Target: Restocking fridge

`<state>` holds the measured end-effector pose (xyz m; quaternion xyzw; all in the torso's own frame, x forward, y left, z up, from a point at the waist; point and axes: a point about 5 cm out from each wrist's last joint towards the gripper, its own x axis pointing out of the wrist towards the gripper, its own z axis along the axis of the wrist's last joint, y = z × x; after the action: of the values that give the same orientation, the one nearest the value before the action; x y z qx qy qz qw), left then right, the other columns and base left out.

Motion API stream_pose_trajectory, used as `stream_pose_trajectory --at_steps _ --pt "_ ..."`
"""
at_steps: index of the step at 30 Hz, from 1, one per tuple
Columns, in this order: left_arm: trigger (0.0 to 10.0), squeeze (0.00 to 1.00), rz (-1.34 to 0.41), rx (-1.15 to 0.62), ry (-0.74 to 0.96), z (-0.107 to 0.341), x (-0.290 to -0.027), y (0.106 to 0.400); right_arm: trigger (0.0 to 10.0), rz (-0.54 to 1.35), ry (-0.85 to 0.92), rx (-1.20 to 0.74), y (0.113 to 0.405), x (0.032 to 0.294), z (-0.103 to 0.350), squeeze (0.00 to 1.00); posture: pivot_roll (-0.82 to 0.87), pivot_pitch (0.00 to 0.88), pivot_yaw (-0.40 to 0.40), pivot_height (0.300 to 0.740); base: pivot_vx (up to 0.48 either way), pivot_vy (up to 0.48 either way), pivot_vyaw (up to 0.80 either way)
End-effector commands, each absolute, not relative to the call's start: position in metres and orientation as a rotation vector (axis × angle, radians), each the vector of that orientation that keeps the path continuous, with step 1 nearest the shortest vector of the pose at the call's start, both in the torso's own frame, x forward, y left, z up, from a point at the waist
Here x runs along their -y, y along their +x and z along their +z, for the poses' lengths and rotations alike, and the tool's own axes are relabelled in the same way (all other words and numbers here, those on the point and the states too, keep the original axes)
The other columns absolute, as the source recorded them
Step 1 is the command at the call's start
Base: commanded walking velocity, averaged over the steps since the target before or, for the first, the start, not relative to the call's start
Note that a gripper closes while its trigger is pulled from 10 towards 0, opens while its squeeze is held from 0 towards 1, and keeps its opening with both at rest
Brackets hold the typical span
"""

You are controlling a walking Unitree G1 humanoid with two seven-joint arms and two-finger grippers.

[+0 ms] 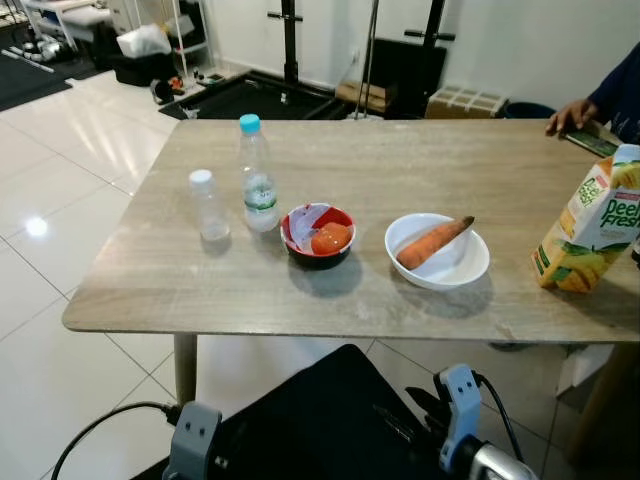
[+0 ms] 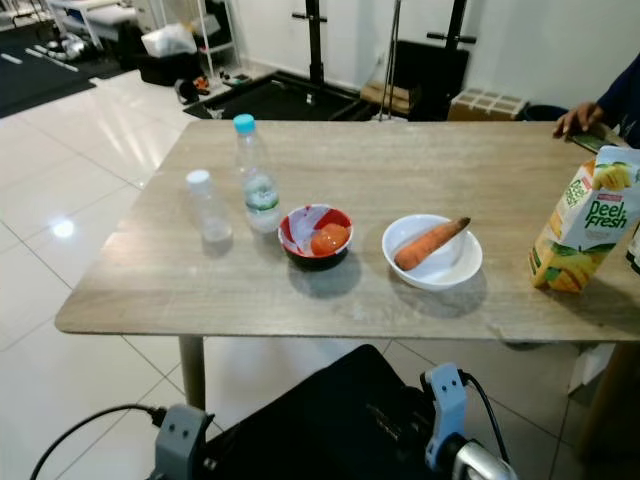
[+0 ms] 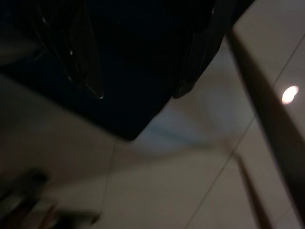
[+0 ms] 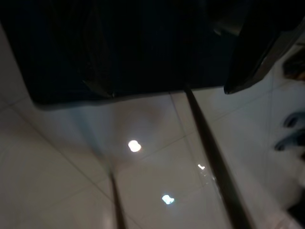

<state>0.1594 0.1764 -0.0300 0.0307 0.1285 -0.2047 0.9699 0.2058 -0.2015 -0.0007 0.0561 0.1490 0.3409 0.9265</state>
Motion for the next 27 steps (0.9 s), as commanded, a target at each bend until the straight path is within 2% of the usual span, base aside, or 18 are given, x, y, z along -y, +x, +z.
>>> stream_pose_trajectory --at_steps 1,9,14,20,22,23,27 --pt "10.0 0.0 -0.483 -0.181 0.06 -0.017 -0.178 0.162 10.0 0.778 0.144 -0.229 0.211 0.197 0.018 0.0 -0.17 0.058 0.029 0.74 0.0 0.0 0.0" --pt "10.0 0.0 -0.787 -0.021 0.03 0.027 -0.152 0.165 10.0 1.147 0.247 -0.123 0.207 0.184 0.086 0.0 -0.18 0.07 0.046 0.74 0.0 0.0 0.0" --pt "10.0 0.0 -0.825 0.07 0.037 0.054 -0.151 0.179 10.0 1.237 0.351 0.013 0.214 0.175 0.131 0.0 -0.17 0.075 0.055 0.74 0.0 0.0 0.0" --pt "10.0 0.0 -0.843 0.213 0.056 0.094 -0.145 0.204 10.0 1.215 0.366 0.151 0.231 0.164 0.166 0.0 -0.15 0.076 0.046 0.74 0.0 0.0 0.0" --pt "10.0 0.0 -0.748 0.268 0.085 0.111 -0.15 0.222 10.0 1.159 0.277 0.172 0.245 0.158 0.171 0.0 -0.15 0.071 0.038 0.74 0.0 0.0 0.0" --pt "10.0 0.0 -0.748 0.268 0.085 0.111 -0.15 0.222 10.0 1.159 0.277 0.172 0.245 0.158 0.171 0.0 -0.15 0.071 0.038 0.74 0.0 0.0 0.0" --pt "10.0 0.0 -0.557 0.361 0.118 0.139 -0.165 0.251 10.0 0.974 0.215 0.237 0.28 0.154 0.185 0.0 -0.14 0.079 0.024 0.74 0.0 0.0 0.0"
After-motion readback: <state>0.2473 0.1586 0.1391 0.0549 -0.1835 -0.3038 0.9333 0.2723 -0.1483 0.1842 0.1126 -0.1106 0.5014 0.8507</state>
